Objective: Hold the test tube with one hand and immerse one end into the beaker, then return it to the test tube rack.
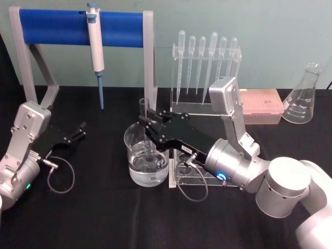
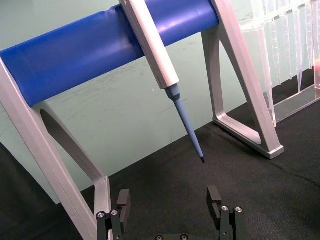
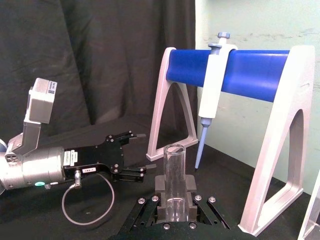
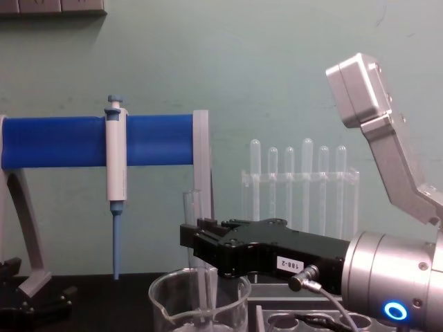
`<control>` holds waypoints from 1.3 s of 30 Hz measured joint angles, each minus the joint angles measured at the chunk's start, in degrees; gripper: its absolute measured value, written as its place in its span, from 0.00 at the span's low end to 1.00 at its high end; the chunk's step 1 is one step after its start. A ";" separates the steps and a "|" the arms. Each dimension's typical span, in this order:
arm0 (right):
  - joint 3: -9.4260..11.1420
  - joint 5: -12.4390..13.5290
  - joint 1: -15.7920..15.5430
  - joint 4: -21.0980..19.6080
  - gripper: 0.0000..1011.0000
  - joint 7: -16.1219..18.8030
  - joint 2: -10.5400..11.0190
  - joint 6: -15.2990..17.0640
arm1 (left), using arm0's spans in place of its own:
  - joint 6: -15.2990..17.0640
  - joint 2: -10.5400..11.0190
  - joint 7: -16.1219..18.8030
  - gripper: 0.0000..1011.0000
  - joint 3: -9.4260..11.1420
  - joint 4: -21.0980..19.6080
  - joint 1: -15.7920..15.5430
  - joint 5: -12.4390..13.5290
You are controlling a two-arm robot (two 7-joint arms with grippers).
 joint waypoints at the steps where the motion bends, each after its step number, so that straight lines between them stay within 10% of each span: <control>1: 0.00 0.00 0.00 0.00 0.22 0.00 0.00 0.00 | 0.00 0.00 0.00 0.99 0.00 0.00 0.00 0.00; 39: 0.00 0.00 0.00 0.00 0.22 0.00 0.00 0.00 | 0.00 0.00 0.00 0.99 0.00 0.00 0.00 0.00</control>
